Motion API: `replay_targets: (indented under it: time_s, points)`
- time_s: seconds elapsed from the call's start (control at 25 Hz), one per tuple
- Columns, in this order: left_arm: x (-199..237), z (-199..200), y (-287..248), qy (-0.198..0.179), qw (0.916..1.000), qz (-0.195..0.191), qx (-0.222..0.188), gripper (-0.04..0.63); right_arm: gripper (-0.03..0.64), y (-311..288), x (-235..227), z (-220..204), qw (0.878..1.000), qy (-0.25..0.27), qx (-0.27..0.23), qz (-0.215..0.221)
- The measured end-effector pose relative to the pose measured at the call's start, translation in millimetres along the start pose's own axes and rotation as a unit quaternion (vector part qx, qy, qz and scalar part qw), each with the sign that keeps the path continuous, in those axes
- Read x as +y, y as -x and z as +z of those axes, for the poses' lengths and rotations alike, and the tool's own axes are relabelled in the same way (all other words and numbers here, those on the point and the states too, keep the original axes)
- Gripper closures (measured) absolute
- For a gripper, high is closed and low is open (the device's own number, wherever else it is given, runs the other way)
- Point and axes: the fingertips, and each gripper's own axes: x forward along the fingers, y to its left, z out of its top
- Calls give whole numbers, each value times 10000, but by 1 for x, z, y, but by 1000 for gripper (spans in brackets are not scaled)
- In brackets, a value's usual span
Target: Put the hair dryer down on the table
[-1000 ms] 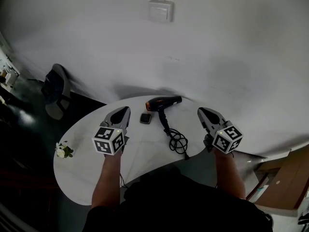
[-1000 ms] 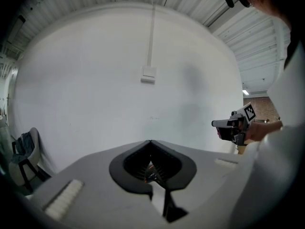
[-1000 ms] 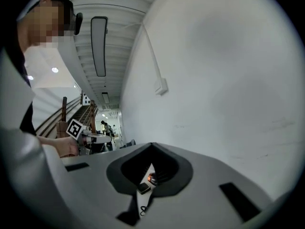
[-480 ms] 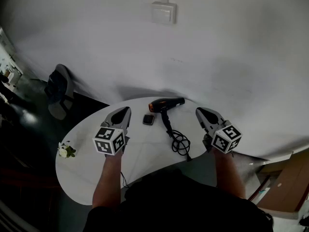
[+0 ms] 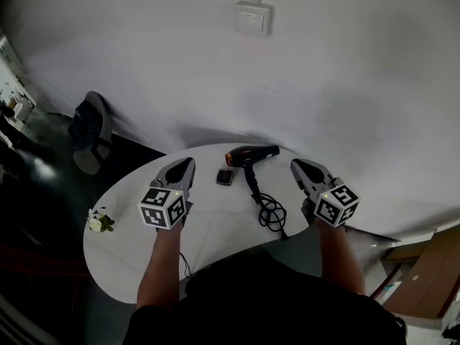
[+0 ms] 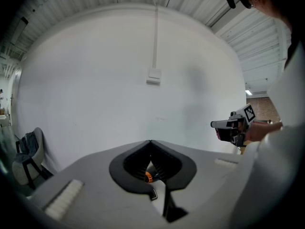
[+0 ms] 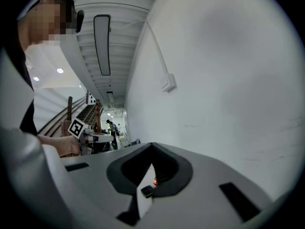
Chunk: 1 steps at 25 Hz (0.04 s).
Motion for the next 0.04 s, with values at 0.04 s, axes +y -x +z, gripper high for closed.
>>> replay_targets:
  time_s: [0.04]
  points:
    - [1, -1, 0, 3, 10000, 3, 4, 586, 604, -1, 0, -1, 10000, 3, 7, -1]
